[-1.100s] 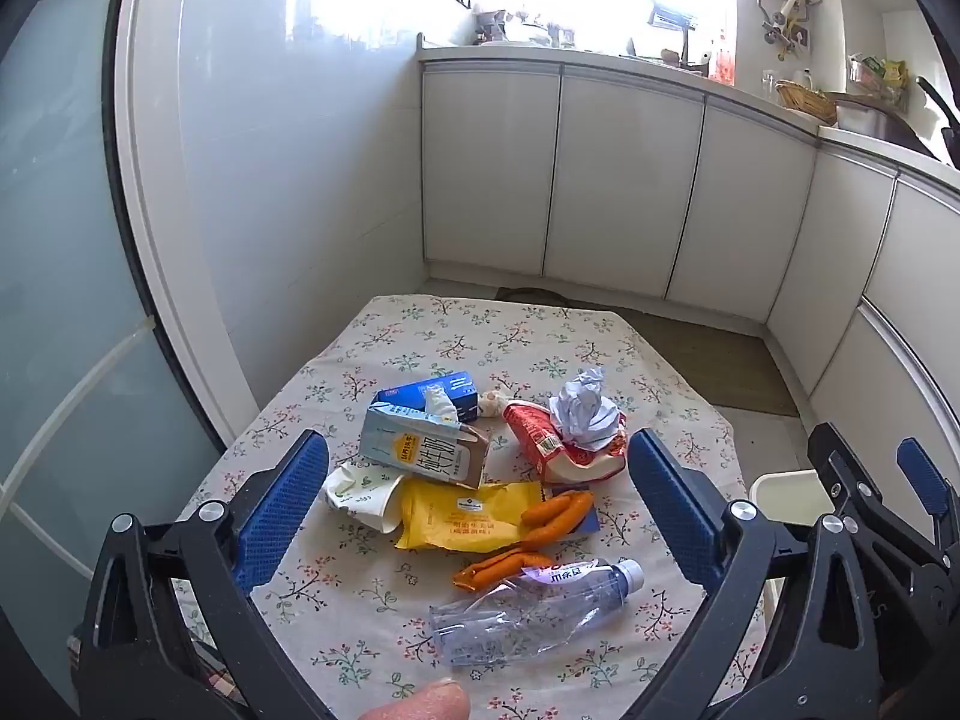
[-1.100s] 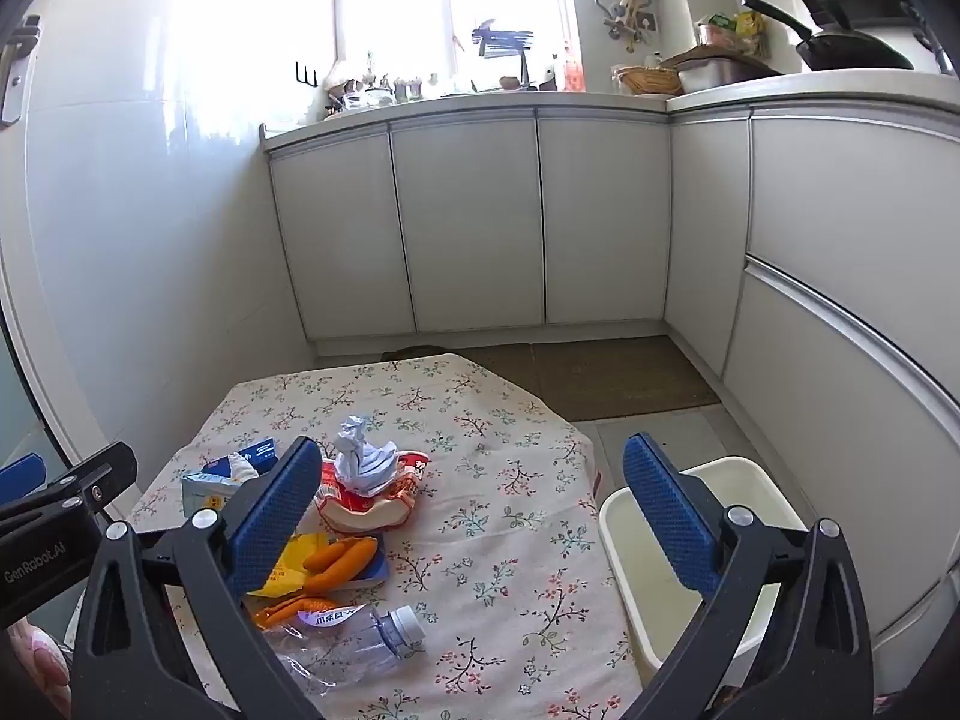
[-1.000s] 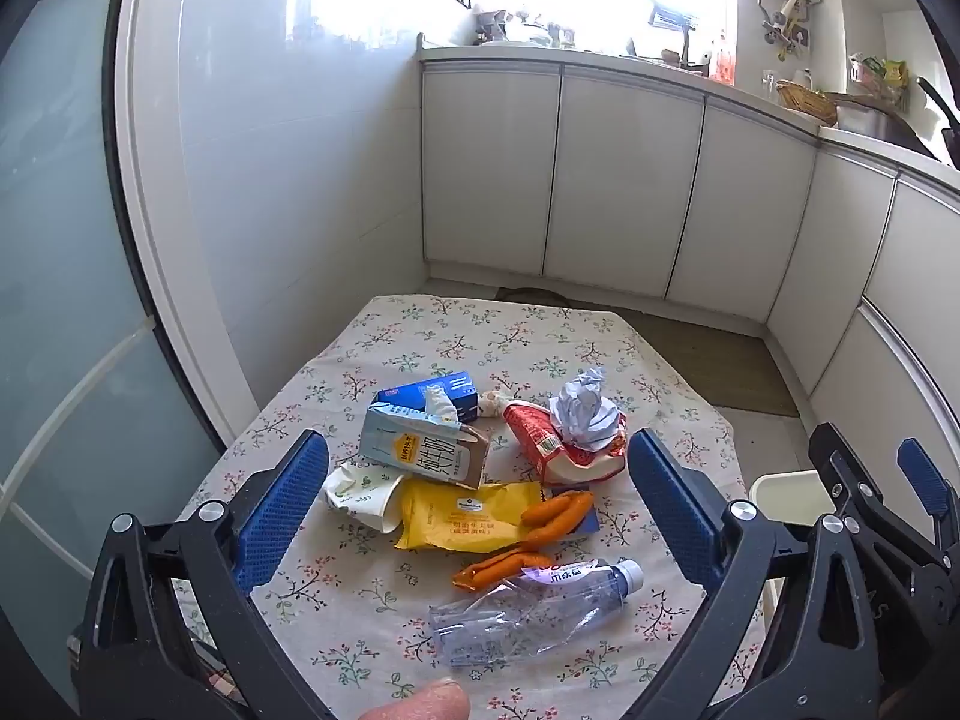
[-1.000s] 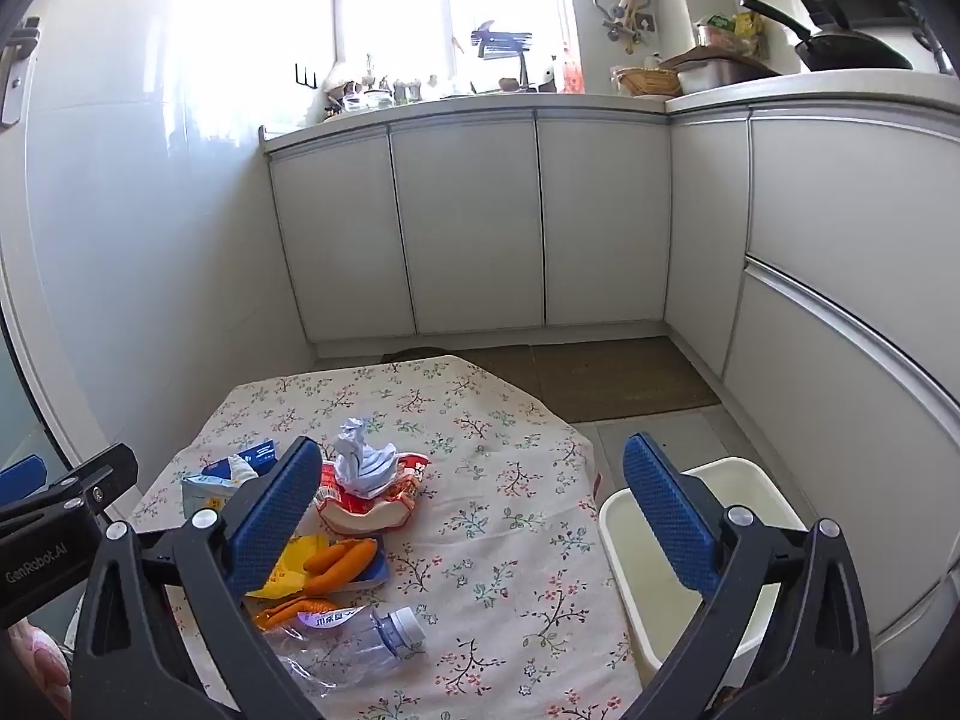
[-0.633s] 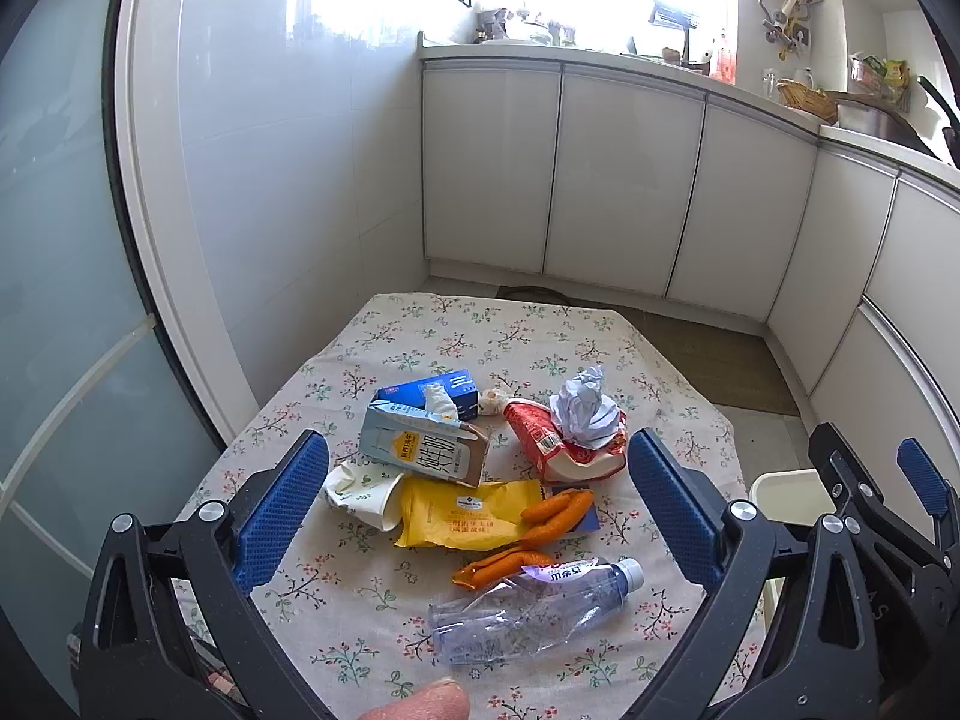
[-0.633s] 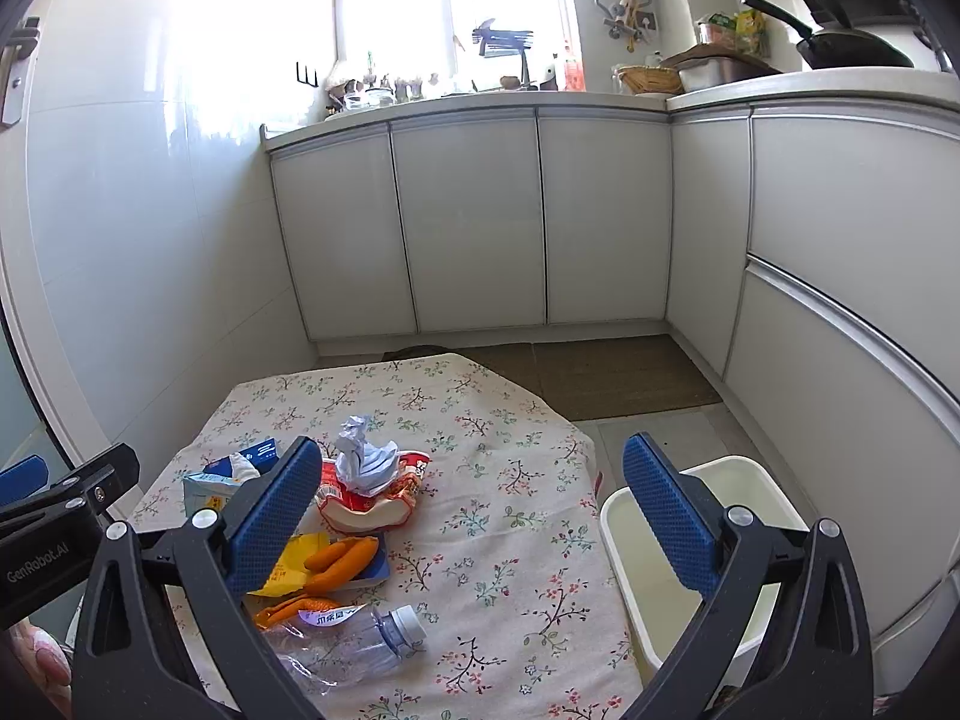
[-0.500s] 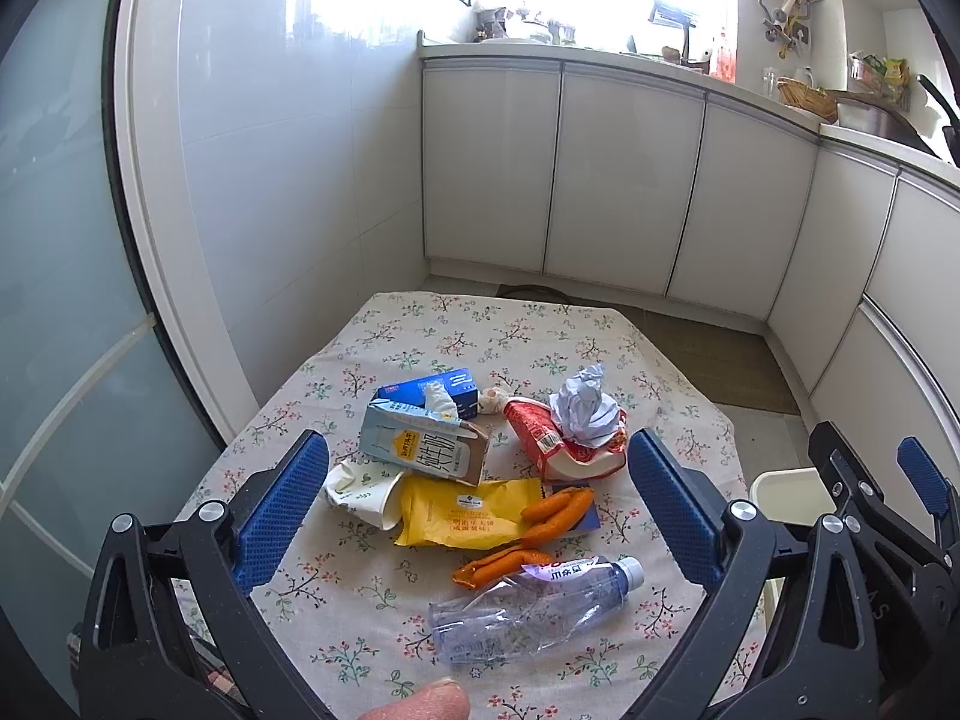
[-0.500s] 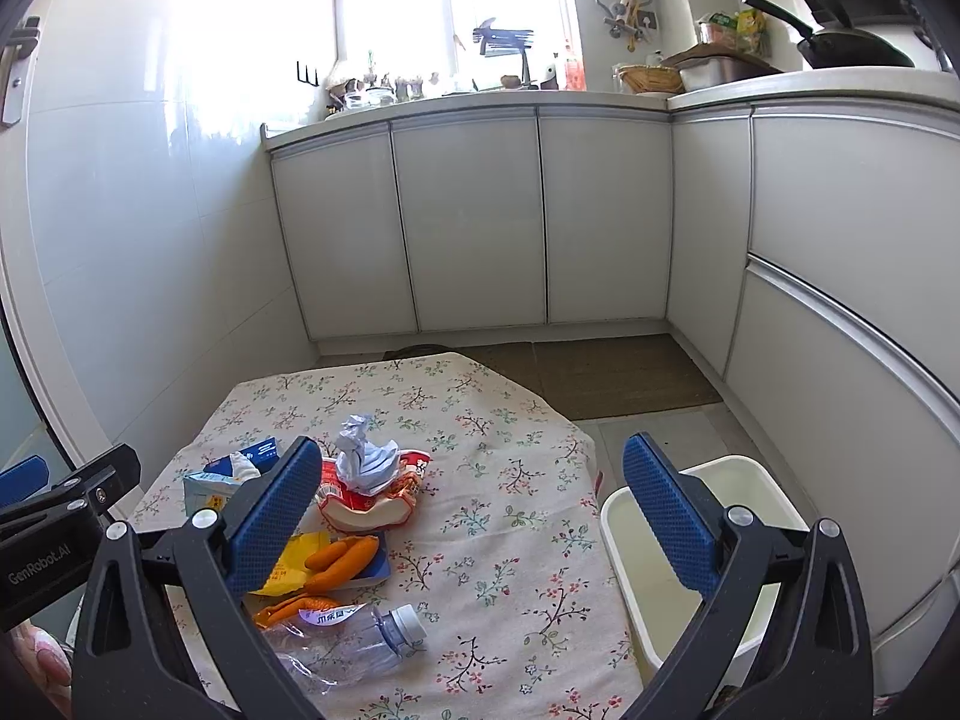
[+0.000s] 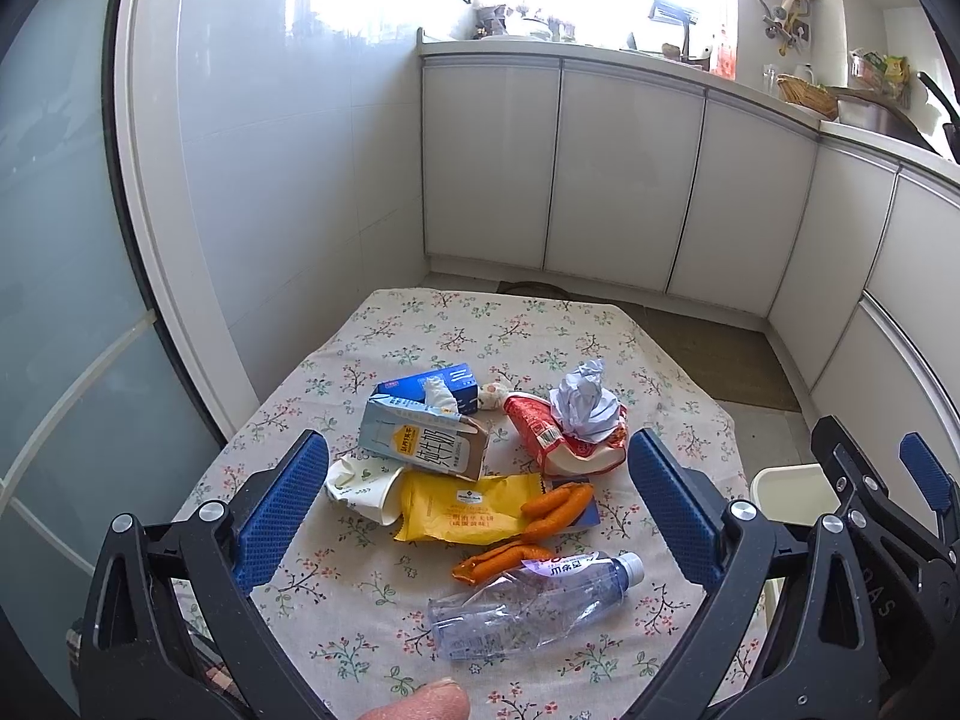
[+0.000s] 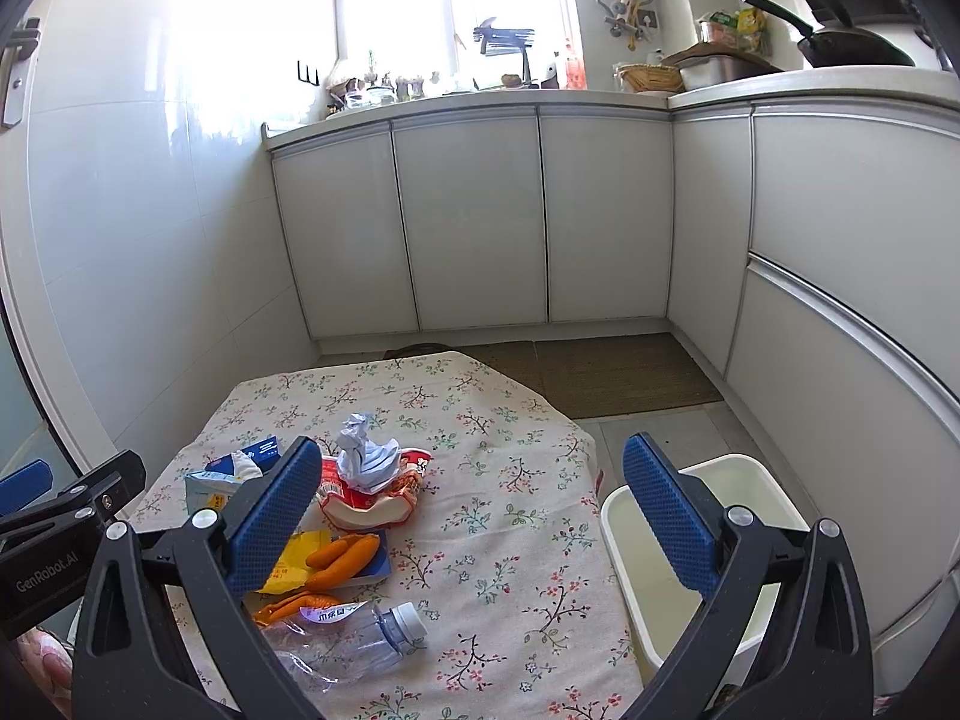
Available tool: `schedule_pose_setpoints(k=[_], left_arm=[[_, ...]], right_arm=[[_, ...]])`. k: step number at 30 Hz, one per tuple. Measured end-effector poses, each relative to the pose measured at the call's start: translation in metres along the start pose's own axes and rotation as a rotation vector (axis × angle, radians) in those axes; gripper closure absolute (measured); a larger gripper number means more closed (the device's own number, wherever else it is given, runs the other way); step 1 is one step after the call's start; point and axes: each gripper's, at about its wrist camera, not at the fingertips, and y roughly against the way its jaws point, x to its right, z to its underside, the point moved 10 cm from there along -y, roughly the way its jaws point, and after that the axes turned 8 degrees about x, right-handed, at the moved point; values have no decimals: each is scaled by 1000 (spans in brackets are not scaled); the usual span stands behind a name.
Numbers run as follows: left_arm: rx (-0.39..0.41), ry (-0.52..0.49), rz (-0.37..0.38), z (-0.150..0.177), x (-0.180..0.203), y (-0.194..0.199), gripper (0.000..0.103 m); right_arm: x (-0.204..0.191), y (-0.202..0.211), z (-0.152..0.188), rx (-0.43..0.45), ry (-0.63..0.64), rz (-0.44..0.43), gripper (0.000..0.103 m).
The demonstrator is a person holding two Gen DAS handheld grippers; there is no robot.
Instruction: Collect trash
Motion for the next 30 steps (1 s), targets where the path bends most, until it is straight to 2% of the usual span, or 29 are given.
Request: schedule_pose_setpoints(k=[14,25,28,30], left_arm=[[-5,5,-4,1,-2,-1,7],[-70,16,-12,6,-3,-5,7],[-69,-4,-27,8,-4,-7,7],[-66,-7,-30,10,-4,-9,7]], right_arm=[[1,-1,1,-9,-2,-2,5],[-1,-1,6,-25,-3,-4,5],[-3,-4,11,-49,-5,-8,5],[-3,-7,17,-97,-6,-11,5]])
